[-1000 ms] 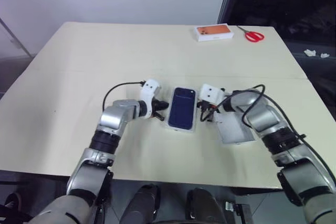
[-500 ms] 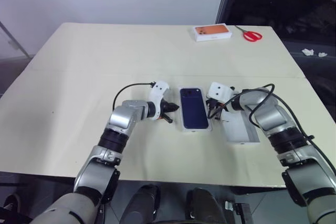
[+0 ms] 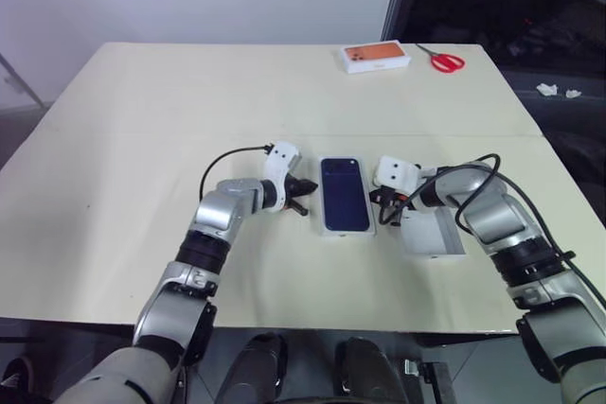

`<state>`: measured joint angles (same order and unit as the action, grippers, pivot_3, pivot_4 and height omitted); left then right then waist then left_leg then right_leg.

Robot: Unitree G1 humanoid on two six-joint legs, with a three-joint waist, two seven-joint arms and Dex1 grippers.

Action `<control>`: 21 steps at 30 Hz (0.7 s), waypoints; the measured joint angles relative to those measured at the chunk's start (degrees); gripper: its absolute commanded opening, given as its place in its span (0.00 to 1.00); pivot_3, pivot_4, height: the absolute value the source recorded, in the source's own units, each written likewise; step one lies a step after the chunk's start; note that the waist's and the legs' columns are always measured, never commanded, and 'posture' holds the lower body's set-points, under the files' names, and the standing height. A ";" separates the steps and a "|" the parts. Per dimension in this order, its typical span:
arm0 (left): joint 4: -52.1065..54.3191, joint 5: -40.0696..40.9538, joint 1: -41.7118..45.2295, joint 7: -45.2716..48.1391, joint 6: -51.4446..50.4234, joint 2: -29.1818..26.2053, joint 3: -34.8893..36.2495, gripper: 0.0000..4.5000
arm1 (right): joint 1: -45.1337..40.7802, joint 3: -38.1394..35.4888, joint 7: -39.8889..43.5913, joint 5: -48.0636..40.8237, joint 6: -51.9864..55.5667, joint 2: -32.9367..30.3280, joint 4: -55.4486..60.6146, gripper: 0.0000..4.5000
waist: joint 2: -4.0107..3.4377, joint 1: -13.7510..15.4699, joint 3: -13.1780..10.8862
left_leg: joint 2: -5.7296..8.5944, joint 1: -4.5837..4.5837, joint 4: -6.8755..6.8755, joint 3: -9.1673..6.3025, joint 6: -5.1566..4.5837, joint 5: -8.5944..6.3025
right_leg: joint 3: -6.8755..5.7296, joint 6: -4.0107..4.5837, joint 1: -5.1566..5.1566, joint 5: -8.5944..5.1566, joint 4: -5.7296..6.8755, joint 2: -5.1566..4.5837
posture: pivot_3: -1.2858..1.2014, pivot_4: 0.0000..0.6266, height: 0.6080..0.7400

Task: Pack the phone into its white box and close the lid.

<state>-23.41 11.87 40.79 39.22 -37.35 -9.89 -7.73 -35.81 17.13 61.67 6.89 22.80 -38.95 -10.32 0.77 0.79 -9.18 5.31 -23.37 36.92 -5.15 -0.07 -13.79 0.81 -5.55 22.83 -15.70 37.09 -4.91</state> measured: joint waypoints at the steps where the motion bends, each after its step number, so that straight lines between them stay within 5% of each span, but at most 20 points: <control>1: 0.09 0.02 -0.06 0.15 0.04 -0.21 -0.01 0.00 | 0.02 -0.02 0.12 -0.30 0.24 -0.04 0.09 0.01 | 0.00 -0.07 0.00 | 0.00 0.00 -0.01 0.00 0.00 0.00 | 0.00 0.00 0.01 0.00 0.00 0.00 | 0.52 0.24 1.00; 13: 9.97 2.60 -7.07 4.62 1.86 -8.62 2.64 0.00 | 5.82 -4.17 3.28 -5.06 6.70 -6.82 7.60 0.01 | -0.03 0.03 -0.12 | -0.04 -0.25 -0.08 0.02 0.00 0.00 | 0.06 0.00 0.35 0.00 0.03 -0.02 | 0.52 0.24 1.00; 16: 13.91 4.95 -8.56 7.22 1.70 -11.97 4.86 0.06 | 8.23 -6.79 4.82 -8.15 10.53 -9.25 10.15 0.19 | -0.05 -0.08 -0.15 | -0.04 -0.38 -0.06 0.04 0.11 0.06 | 0.08 0.01 0.49 0.01 0.03 -0.03 | 0.52 0.24 1.00; 21: 18.59 9.33 -11.78 12.39 1.95 -17.40 8.90 0.53 | 8.78 -11.11 4.51 -12.66 19.07 -10.88 13.79 0.75 | -0.18 -0.42 -0.24 | -0.11 -0.37 -0.07 0.07 0.01 0.01 | 0.11 0.02 0.53 0.01 0.08 -0.02 | 0.52 0.24 1.00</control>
<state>-4.82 21.21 29.01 51.61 -35.40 -27.29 1.16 -27.04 6.02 66.18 -5.78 41.87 -49.82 3.46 0.59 0.37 -9.42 5.20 -23.74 36.85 -5.07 -0.06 -13.79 0.91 -5.53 23.36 -15.69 37.17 -4.93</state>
